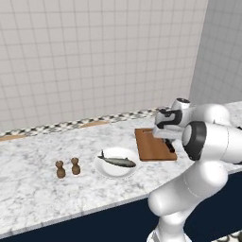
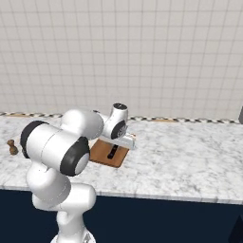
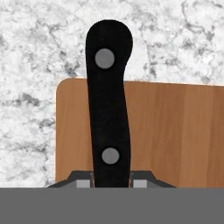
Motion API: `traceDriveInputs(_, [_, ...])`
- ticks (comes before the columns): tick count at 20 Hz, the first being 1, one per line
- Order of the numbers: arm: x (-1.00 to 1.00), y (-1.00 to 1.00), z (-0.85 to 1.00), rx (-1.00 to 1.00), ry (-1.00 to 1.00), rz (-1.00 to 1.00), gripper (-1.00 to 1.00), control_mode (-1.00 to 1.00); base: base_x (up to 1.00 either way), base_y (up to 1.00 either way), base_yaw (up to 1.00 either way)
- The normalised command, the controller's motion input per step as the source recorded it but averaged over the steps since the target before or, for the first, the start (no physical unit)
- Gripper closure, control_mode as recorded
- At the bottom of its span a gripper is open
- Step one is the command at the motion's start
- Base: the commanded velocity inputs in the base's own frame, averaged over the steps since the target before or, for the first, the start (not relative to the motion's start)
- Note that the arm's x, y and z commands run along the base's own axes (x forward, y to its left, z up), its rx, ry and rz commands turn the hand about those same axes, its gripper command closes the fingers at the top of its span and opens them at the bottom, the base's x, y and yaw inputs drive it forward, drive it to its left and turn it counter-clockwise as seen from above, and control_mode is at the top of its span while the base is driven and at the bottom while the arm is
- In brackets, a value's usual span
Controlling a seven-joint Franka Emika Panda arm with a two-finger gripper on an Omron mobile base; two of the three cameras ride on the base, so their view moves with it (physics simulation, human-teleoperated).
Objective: Pick up the knife from the drawer and place it on the cutting board. Then place the meat from the plate to the cutting board.
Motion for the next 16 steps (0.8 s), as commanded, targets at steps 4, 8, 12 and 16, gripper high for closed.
traceDriveInputs(4, [0.01,0.01,-0.32,0.0,0.0,0.0,1.0,-1.0,0.0,0.0,0.0])
traceDriveInputs(8, [0.02,0.01,-0.24,0.0,-0.01,-0.07,1.0,-1.0,0.0,0.0,0.0])
traceDriveInputs(12, [0.04,0.04,-0.14,0.0,-0.07,-0.07,1.0,-1.0,0.0,0.0,0.0])
traceDriveInputs(16, [0.05,0.01,-0.06,0.0,-0.06,-0.05,1.0,-1.0,0.0,0.0,0.0])
